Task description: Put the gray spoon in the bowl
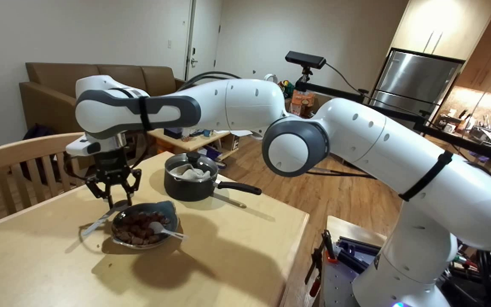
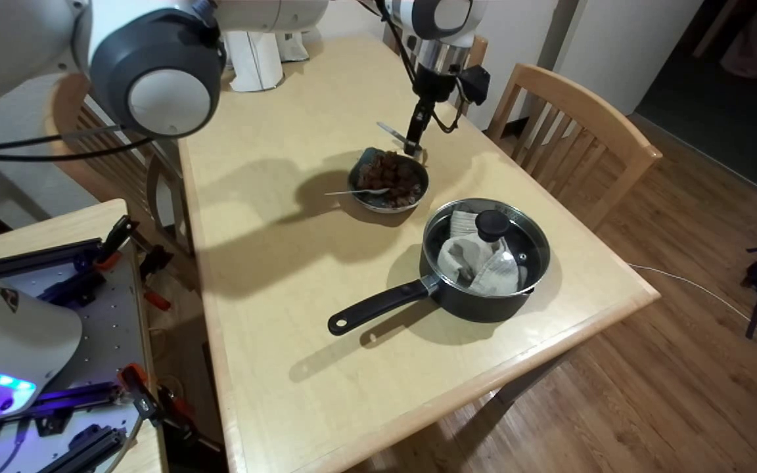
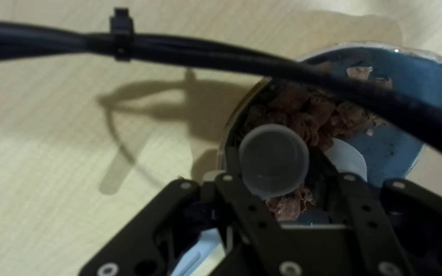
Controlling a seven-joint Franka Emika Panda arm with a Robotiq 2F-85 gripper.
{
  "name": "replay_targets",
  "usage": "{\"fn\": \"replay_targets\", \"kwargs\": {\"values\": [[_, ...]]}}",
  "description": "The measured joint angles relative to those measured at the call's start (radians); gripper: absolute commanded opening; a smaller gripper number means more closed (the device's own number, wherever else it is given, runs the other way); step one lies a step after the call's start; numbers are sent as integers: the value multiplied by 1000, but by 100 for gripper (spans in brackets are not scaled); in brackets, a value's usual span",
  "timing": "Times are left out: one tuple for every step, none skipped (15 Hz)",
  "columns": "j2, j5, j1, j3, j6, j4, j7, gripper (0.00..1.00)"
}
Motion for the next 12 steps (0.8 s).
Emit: {"fn": "replay_targets", "kwargs": {"values": [[0,0,0,0,-5,0,-15,20],[-1,0,0,0,-5,0,-22,20],[0,0,0,0,-5,0,-23,20],[1,0,1,0,-5,0,-23,20],[1,0,3,0,-5,0,-23,20],[1,0,7,0,-5,0,-23,20],[1,0,12,0,-5,0,-23,20],[1,0,18,-1,-3,0,-23,20],[1,0,25,-1,0,0,-22,20],[1,0,31,-1,2,0,-20,20],[0,0,38,-1,2,0,-16,20],[0,0,45,-1,2,0,-6,20]]}}
